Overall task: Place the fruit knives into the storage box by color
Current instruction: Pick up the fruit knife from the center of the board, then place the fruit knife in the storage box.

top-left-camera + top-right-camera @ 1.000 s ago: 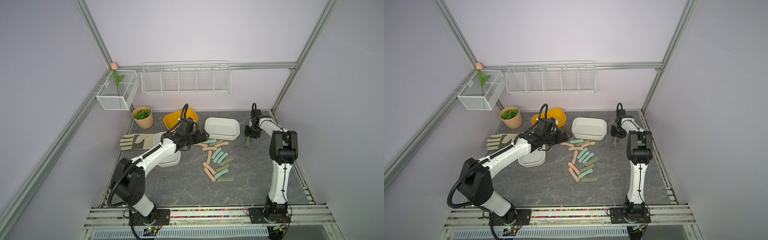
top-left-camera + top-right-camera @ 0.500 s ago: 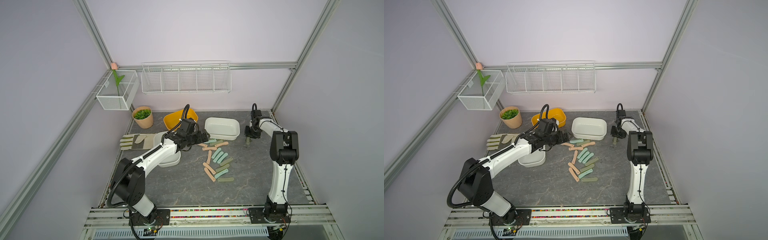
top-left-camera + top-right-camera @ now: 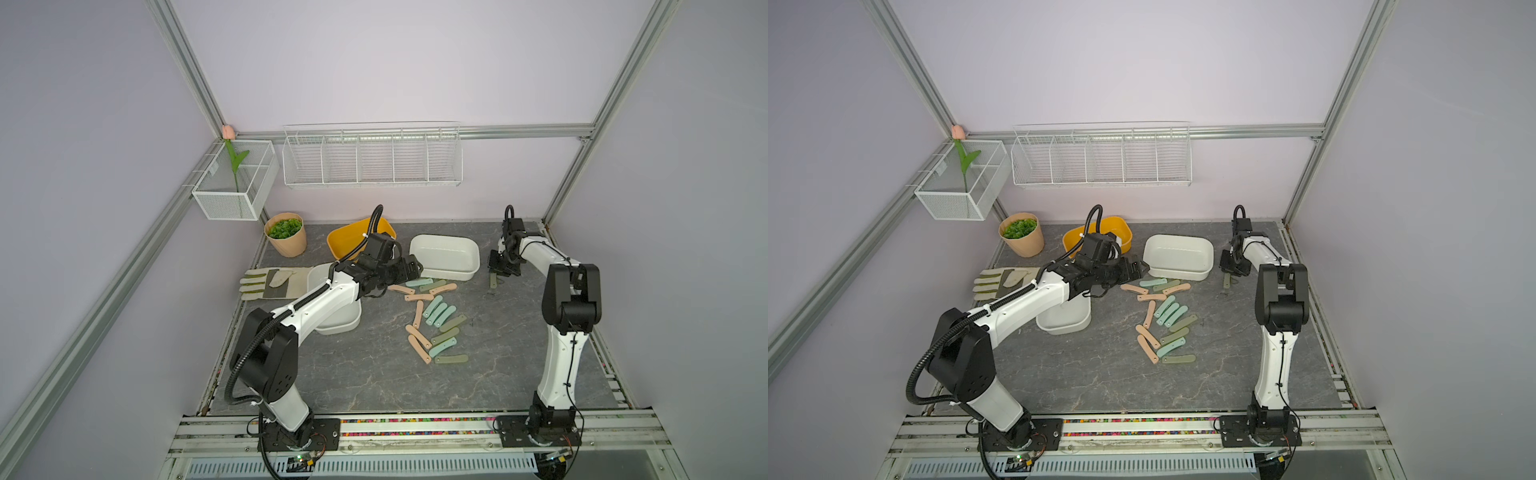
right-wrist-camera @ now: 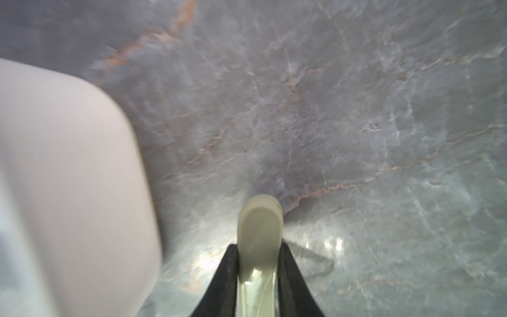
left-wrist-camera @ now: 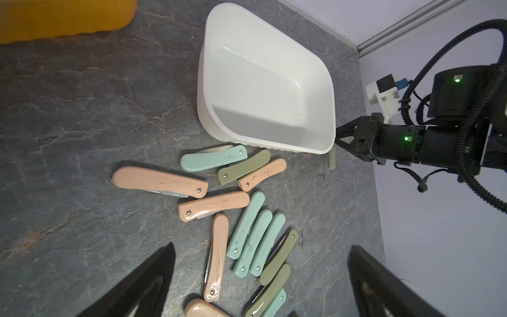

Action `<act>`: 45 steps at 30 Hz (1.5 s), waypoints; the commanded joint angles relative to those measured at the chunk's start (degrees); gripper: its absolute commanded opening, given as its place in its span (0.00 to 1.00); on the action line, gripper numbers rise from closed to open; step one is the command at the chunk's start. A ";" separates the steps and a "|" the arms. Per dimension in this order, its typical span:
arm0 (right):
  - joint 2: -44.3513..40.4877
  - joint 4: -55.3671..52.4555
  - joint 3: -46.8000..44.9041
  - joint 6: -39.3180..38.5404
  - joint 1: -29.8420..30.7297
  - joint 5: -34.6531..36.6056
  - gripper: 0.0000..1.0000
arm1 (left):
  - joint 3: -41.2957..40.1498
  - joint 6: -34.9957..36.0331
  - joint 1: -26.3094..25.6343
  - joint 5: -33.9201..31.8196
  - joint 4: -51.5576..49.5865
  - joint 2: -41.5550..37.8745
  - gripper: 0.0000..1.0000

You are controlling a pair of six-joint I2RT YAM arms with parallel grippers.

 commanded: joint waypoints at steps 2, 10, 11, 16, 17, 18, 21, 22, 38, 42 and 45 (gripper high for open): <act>-7.25 -0.65 -0.91 1.68 0.34 -2.75 0.24 | 4.75 -0.07 -0.16 0.09 0.63 2.80 0.99; -12.75 -0.76 0.99 3.87 3.21 -5.62 0.25 | 11.50 -0.04 0.85 0.89 0.40 7.23 0.99; -12.87 -0.67 1.64 4.43 4.00 -5.93 0.25 | 12.31 -0.07 1.13 0.98 0.27 7.78 0.99; -11.40 1.15 5.18 8.87 7.96 -8.39 0.25 | 15.32 -0.59 3.13 1.83 0.12 9.71 0.99; -10.56 1.63 6.17 9.98 8.66 -9.13 0.25 | 15.54 -0.68 3.62 1.94 0.16 9.95 0.99; -9.70 2.18 7.23 11.20 9.31 -9.63 0.25 | 15.81 -0.77 4.11 2.05 0.24 10.08 0.99; -6.97 4.24 9.93 14.76 10.02 -11.11 0.25 | 15.97 -1.08 5.49 2.29 0.46 10.39 0.99; -6.19 4.98 10.66 15.89 11.80 -11.29 0.25 | 15.93 -1.03 5.81 2.40 0.43 10.43 0.99; 10.51 13.65 23.82 25.78 16.91 -14.27 0.25 | 15.57 0.29 7.34 3.63 0.07 12.17 0.99; 14.00 14.53 25.37 26.22 17.39 -14.53 0.25 | 15.51 0.37 7.47 4.00 0.13 12.30 0.99; 15.73 15.64 25.56 26.81 17.70 -14.51 0.25 | 15.49 0.38 7.46 4.25 0.14 12.37 0.99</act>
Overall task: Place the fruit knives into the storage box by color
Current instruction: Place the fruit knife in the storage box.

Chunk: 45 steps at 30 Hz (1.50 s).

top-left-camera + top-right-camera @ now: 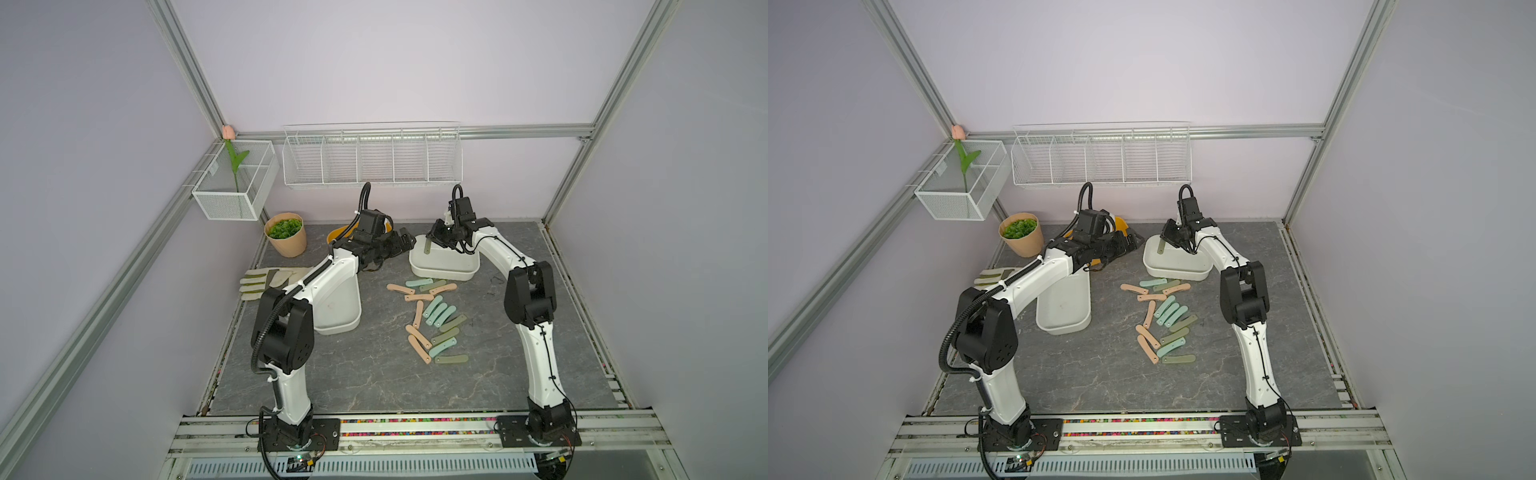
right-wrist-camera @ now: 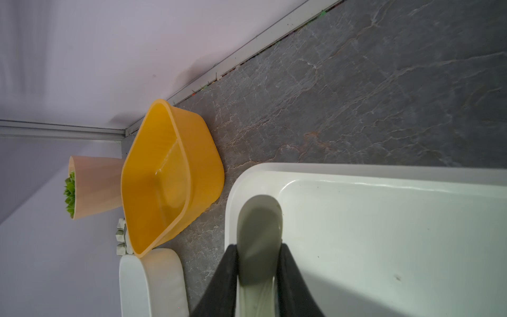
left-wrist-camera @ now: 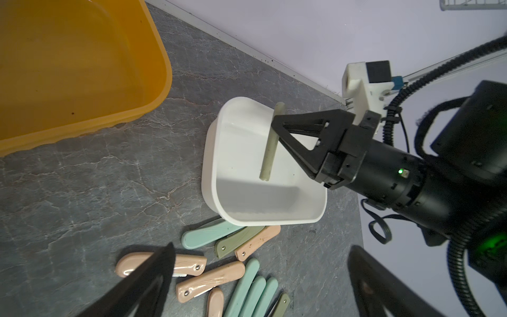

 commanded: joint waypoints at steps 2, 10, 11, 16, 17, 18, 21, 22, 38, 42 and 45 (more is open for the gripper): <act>2.71 2.35 1.27 2.27 0.21 -0.99 0.25 | 1.26 0.79 0.29 0.84 0.02 1.48 0.99; 6.62 2.02 3.54 1.99 0.96 -1.88 0.25 | 0.82 0.61 0.30 1.18 0.32 1.51 0.99; 6.98 1.98 3.77 2.01 1.01 -1.98 0.26 | 0.73 0.44 0.25 1.03 0.35 1.58 0.99; 8.57 1.67 4.49 2.10 1.24 -2.10 0.27 | 0.64 0.45 0.25 1.04 0.36 1.60 0.99; 8.85 1.67 4.52 2.07 1.28 -2.22 0.27 | 0.64 0.47 0.29 1.02 0.19 1.61 0.99; 9.12 1.71 4.74 2.07 1.34 -2.36 0.27 | 0.64 0.47 0.25 0.92 0.17 1.59 0.99; 9.68 1.58 5.13 2.13 1.38 -2.49 0.28 | 0.57 0.46 0.29 0.94 0.00 1.42 0.99; 9.86 1.56 5.30 2.16 1.42 -2.46 0.29 | 0.55 0.44 0.27 0.95 -0.06 1.36 0.99; 9.81 -1.36 7.73 1.32 1.11 -4.33 0.37 | -1.24 0.00 0.27 0.25 -0.36 -1.69 0.99; 6.39 -3.12 7.35 -0.66 1.16 -4.14 0.40 | -2.32 0.06 0.25 0.14 -0.43 -3.57 0.99; 2.30 -4.42 5.23 -2.34 1.28 -3.52 0.43 | -3.57 0.02 0.30 -0.11 -0.56 -5.44 0.99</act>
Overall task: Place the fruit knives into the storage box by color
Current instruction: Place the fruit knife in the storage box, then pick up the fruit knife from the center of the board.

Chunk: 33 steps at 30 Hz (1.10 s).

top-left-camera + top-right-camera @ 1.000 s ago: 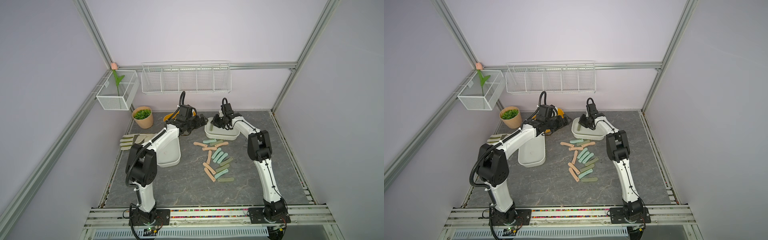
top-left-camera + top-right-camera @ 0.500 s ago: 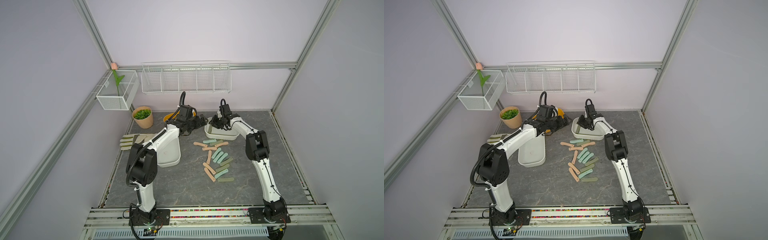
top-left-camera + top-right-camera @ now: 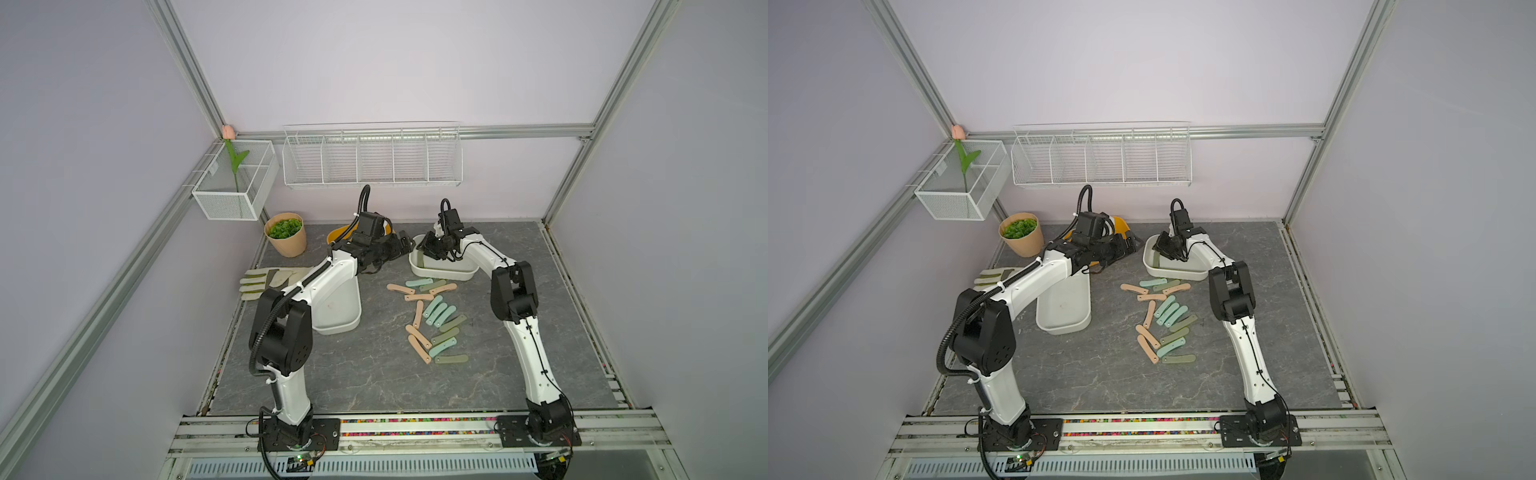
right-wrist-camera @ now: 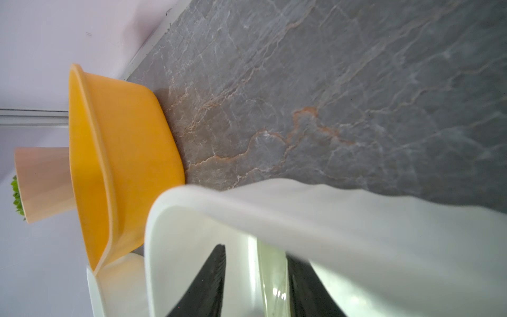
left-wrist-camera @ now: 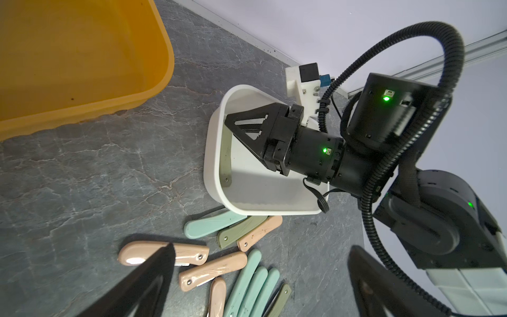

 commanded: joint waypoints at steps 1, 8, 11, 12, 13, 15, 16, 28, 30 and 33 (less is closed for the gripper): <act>-8.98 -2.54 -2.47 -2.76 0.23 0.38 0.44 | -1.64 -0.07 0.27 -0.96 -0.31 -4.19 0.99; -24.61 -2.00 -18.80 -5.10 0.57 2.43 0.56 | -8.70 -0.53 0.01 -0.84 -0.22 -10.90 0.99; -32.78 -1.48 -28.48 -5.98 1.11 3.88 0.61 | -11.68 0.81 -0.49 -0.48 -1.88 -13.96 0.99; -35.59 -1.33 -31.95 -6.18 1.43 4.75 0.62 | -12.28 1.42 -0.69 -0.27 -2.84 -14.98 0.99; -37.91 -1.42 -35.21 -6.38 1.87 5.46 0.63 | -12.95 2.09 -0.83 -0.19 -3.52 -15.73 0.99; -42.70 -2.12 -41.61 -6.74 3.18 7.30 0.65 | -14.71 2.51 -1.13 -0.14 -4.34 -17.66 0.99; -44.56 -2.87 -44.05 -6.90 4.18 8.34 0.66 | -15.54 2.52 -1.33 0.00 -4.37 -18.47 0.99; -55.39 -17.74 -61.99 -4.74 26.45 34.89 0.96 | -22.92 0.78 -3.01 -0.84 -2.34 -24.39 0.99; -55.74 -20.70 -62.75 -2.81 29.86 37.97 0.98 | -23.28 0.72 -3.09 -0.82 -2.20 -24.82 0.99; -57.13 -23.42 -64.32 0.96 32.90 38.90 0.99 | -23.44 0.70 -3.01 -0.98 -1.97 -25.41 0.99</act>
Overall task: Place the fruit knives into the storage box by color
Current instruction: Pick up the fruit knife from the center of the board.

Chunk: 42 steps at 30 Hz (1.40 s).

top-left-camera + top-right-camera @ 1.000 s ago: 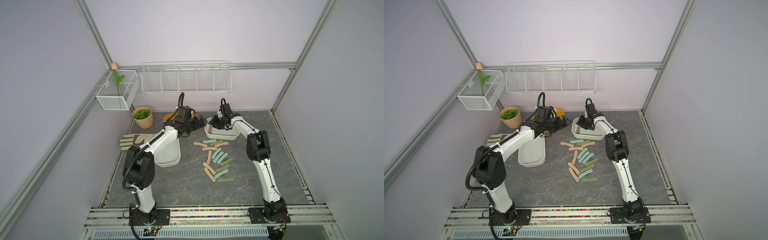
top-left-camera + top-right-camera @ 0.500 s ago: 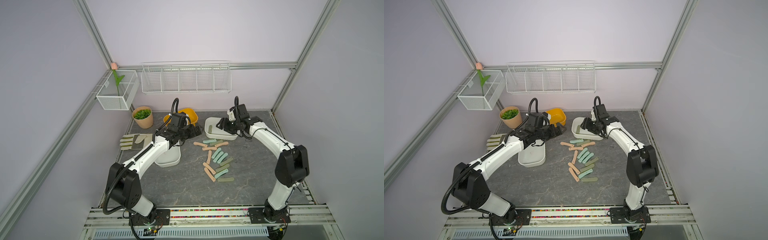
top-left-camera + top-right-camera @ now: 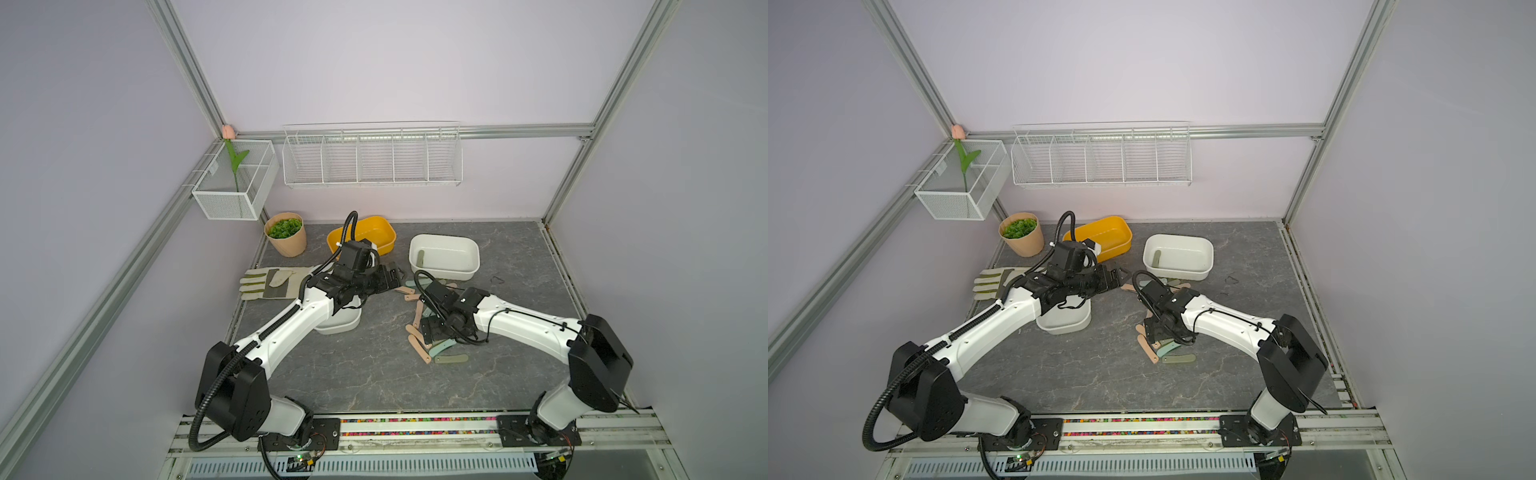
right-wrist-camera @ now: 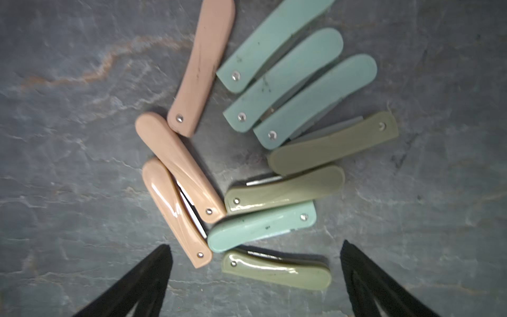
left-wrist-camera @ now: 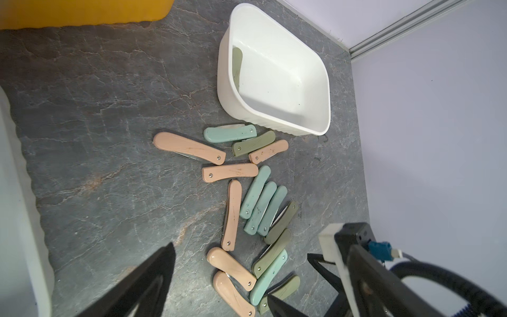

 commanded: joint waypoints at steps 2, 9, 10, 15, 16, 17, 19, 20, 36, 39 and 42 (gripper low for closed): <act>-4.45 -5.42 -3.31 6.93 2.99 4.48 0.99 | -0.20 -0.22 -0.23 -0.85 0.69 -2.10 0.99; -8.54 0.66 -9.41 12.65 5.97 -5.84 0.98 | 0.17 0.14 -0.12 -1.11 0.70 -2.43 0.99; -8.93 1.46 -9.97 13.67 6.36 -6.75 0.98 | 0.30 0.14 -0.18 -1.07 0.81 -2.43 0.99; -10.49 6.71 -13.89 17.65 7.05 -10.92 0.98 | 0.84 -0.29 -0.12 -0.77 1.35 -2.02 0.99; -10.57 7.93 -16.12 18.41 7.07 -11.66 0.98 | 1.04 -0.31 -0.13 -0.76 1.34 -1.94 0.99; -10.69 9.21 -17.19 19.16 7.08 -12.25 0.98 | 1.20 -0.31 -0.13 -0.78 1.34 -1.78 0.99; -10.46 11.20 -18.43 20.19 7.03 -13.04 0.98 | 1.29 -0.31 -0.19 -0.76 1.50 -1.63 0.99; -10.29 12.01 -18.81 20.51 7.00 -13.30 0.98 | 1.34 -0.44 -0.12 -0.89 1.61 -1.67 0.99; -6.80 17.14 -21.58 19.80 1.03 -13.29 0.86 | 1.29 -0.91 -0.17 -1.21 2.68 -0.02 0.99; -7.11 17.30 -21.56 18.66 -1.37 -12.82 0.84 | 1.33 -0.74 -0.13 -1.28 2.60 0.52 0.99; -7.23 18.35 -21.07 17.43 -3.72 -13.59 0.81 | 1.51 -0.57 -0.12 -1.19 2.57 1.37 0.99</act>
